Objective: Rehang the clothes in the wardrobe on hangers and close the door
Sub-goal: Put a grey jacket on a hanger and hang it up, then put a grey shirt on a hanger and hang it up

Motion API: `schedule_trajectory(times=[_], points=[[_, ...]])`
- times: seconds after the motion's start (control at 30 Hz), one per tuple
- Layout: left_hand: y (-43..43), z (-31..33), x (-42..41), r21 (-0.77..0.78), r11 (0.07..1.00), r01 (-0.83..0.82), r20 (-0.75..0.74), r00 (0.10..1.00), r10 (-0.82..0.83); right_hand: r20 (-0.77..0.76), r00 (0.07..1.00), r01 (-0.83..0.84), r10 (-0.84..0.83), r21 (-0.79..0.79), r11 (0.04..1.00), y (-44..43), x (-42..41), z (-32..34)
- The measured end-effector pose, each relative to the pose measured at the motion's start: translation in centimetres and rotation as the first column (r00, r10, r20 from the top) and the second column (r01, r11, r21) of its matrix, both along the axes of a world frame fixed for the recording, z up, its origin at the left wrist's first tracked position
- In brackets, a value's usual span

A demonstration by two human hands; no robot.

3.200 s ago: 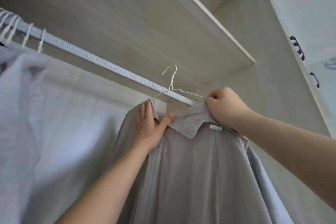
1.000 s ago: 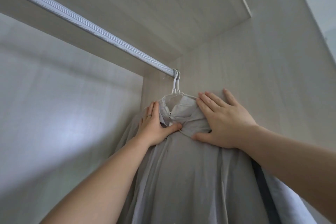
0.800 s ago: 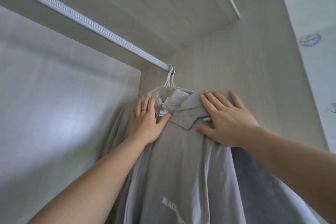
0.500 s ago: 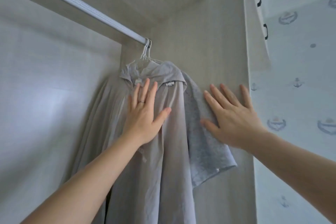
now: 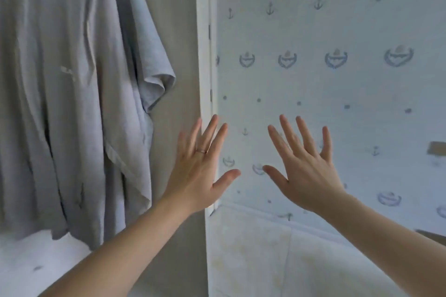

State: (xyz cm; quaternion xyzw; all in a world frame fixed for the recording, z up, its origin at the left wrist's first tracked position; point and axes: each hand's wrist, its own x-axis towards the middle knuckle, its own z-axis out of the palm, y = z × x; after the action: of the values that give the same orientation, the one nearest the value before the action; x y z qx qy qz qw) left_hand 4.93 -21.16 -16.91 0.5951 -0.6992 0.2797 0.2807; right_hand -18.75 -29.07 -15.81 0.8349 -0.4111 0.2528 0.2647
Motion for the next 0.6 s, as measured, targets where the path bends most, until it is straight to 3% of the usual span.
schedule_trajectory(times=[0.3,0.6], points=[[-4.9,-13.2,-16.1,0.341,0.922,0.182,-0.045,0.983,-0.177,-0.018,0.956,0.281,-0.291,0.327,0.902,0.6,-15.9,-13.0],[-15.3,-22.0,-30.2,0.570,0.708,0.417,-0.104,0.891,-0.442,-0.113,0.766,0.571,-0.633,0.571,0.589,-1.6,-30.2,-23.4]])
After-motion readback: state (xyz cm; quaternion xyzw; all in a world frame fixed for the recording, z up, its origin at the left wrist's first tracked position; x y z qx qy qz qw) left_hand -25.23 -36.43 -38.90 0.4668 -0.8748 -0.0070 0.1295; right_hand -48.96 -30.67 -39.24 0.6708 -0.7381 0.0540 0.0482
